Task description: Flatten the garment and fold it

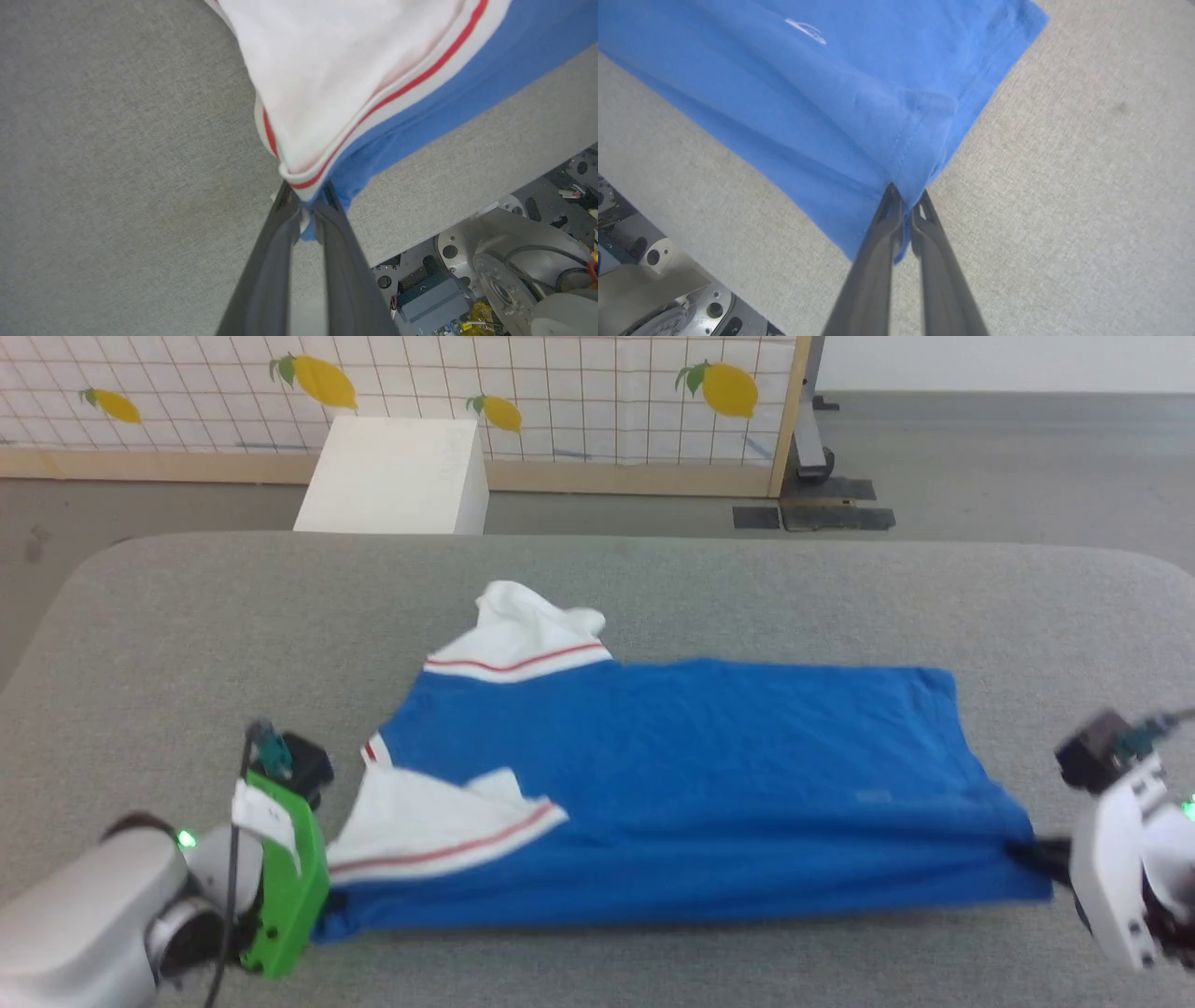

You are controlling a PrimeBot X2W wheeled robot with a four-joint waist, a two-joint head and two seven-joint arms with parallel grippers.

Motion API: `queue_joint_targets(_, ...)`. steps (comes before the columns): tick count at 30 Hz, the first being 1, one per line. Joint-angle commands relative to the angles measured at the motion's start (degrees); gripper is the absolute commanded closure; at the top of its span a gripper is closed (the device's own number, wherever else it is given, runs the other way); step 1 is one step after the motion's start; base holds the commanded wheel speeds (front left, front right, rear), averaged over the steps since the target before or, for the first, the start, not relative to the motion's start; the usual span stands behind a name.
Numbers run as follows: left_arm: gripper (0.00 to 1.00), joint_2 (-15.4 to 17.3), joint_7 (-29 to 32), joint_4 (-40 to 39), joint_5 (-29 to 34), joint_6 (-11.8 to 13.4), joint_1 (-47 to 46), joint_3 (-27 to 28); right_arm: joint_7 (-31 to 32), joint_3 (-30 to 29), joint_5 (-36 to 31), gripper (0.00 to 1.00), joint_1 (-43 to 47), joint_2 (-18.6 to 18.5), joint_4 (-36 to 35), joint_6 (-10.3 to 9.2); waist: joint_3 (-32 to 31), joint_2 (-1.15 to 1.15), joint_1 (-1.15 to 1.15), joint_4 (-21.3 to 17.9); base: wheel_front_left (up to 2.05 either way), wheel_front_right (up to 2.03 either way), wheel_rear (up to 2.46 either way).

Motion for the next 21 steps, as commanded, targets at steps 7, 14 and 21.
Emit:
queue_joint_targets(7, 1.00, -0.4, -1.6, -0.2, -2.3, 2.6, 6.7, -1.8, -0.6, 0.6, -0.3, 1.00, 8.6, -2.4, -1.3, -0.11, 0.6, -0.01, 0.00, 0.4, 0.00, 0.00, 0.00)
queue_joint_targets(14, 1.00, -3.2, -3.5, 4.9, -2.9, 3.1, 8.1, -1.9, -1.4, -1.5, 1.1, 1.00, 12.3, 2.5, 3.4, -0.11, 1.9, -0.01, 0.00, 0.3, 0.00, 0.00, 0.00)
queue_joint_targets(21, 0.00, -2.6, -8.6, 3.9, 2.5, 2.7, 6.6, -2.4, -7.9, -5.3, -0.2, 0.00, 14.2, 3.4, 3.4, -0.11, 0.2, -0.01, 0.00, 0.8, 0.00, 0.00, 0.00)
